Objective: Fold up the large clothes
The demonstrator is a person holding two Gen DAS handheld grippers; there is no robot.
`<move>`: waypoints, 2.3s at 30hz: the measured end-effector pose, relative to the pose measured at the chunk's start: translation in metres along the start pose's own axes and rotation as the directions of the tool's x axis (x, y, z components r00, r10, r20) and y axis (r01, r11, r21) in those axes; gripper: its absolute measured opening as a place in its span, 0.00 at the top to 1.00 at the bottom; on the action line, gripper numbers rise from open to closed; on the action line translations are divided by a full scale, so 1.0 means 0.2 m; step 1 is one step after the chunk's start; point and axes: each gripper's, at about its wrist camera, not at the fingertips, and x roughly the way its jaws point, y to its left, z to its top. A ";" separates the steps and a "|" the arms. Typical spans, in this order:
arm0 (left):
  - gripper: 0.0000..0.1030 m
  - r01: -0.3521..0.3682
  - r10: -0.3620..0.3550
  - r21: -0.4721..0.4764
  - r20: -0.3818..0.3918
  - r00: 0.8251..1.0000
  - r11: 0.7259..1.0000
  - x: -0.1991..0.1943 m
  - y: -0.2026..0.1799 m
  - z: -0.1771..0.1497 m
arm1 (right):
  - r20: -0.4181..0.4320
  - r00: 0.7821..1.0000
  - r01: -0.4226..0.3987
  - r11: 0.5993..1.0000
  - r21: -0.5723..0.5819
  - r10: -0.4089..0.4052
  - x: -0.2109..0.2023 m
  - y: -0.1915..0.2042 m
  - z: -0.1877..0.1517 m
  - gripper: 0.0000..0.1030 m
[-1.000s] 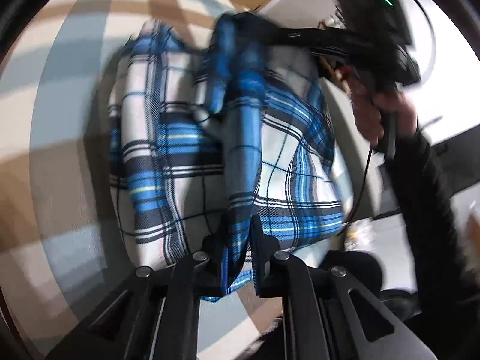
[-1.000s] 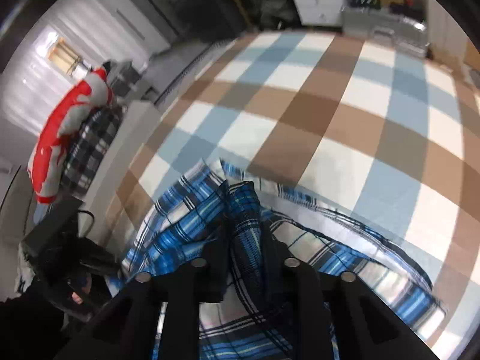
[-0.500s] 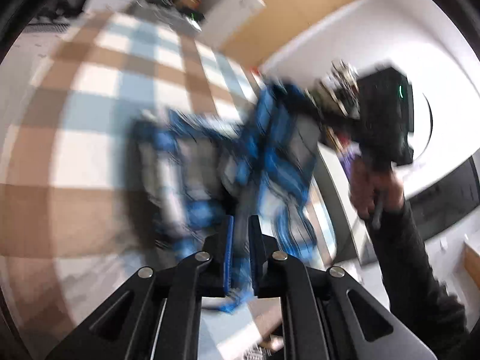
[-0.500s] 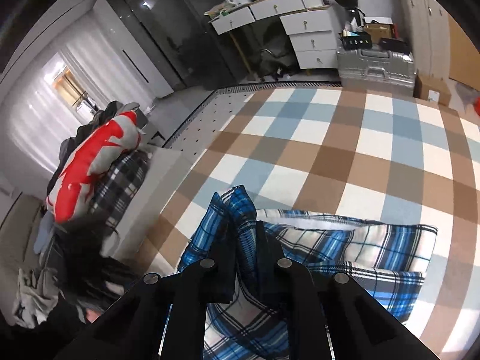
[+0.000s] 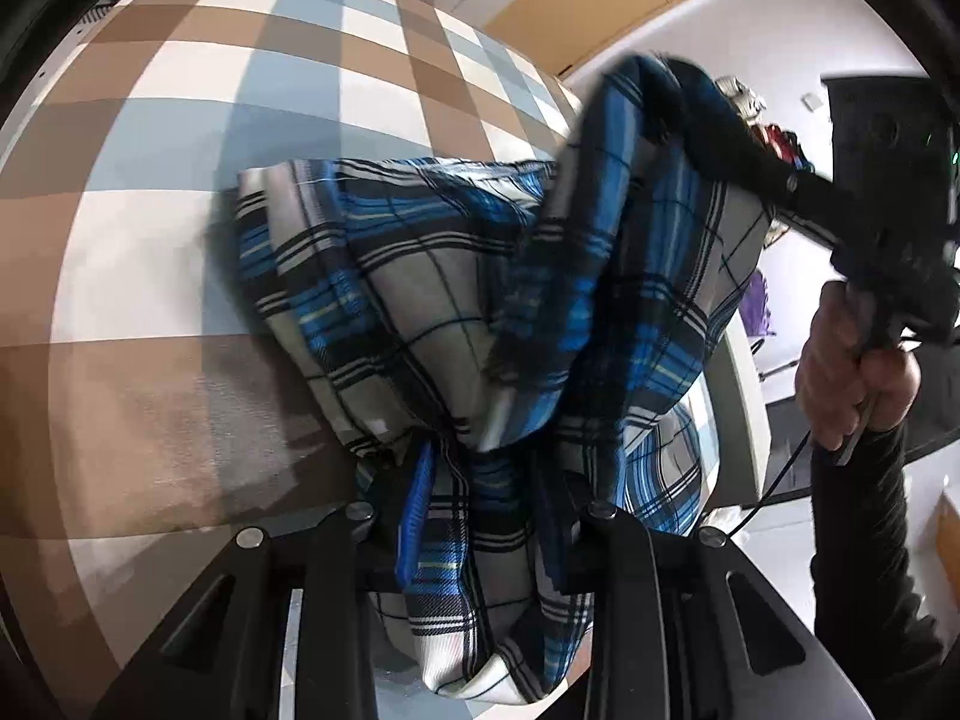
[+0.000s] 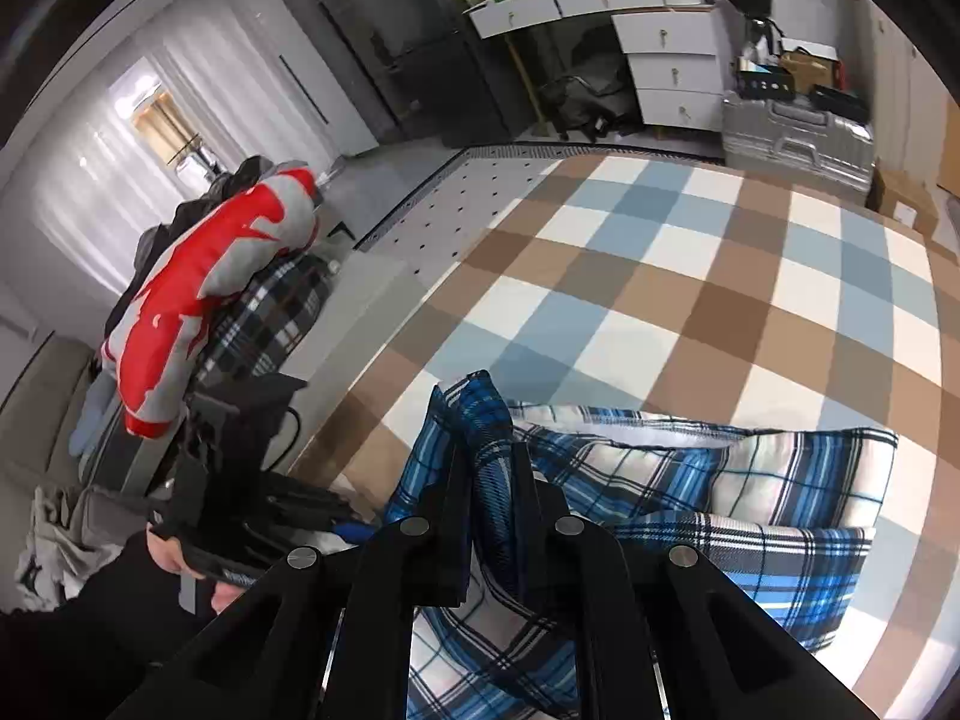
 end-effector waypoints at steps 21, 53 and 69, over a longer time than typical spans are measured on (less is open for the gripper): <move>0.76 0.030 -0.031 -0.041 -0.020 0.999 0.999 -0.05 0.07 0.03 | -0.214 0.961 0.165 0.984 -0.070 -0.176 0.56 0.13 0.10 0.76; 0.66 0.185 -0.173 -0.256 0.069 0.982 0.949 -0.23 0.48 -0.09 | 0.213 0.932 0.292 0.956 0.039 -0.294 0.23 0.54 -0.66 0.98; 0.66 0.173 -0.175 -0.263 0.019 0.984 0.949 -0.16 0.48 -0.12 | 0.157 0.972 0.181 0.983 -0.027 -0.174 0.40 0.63 -0.75 0.98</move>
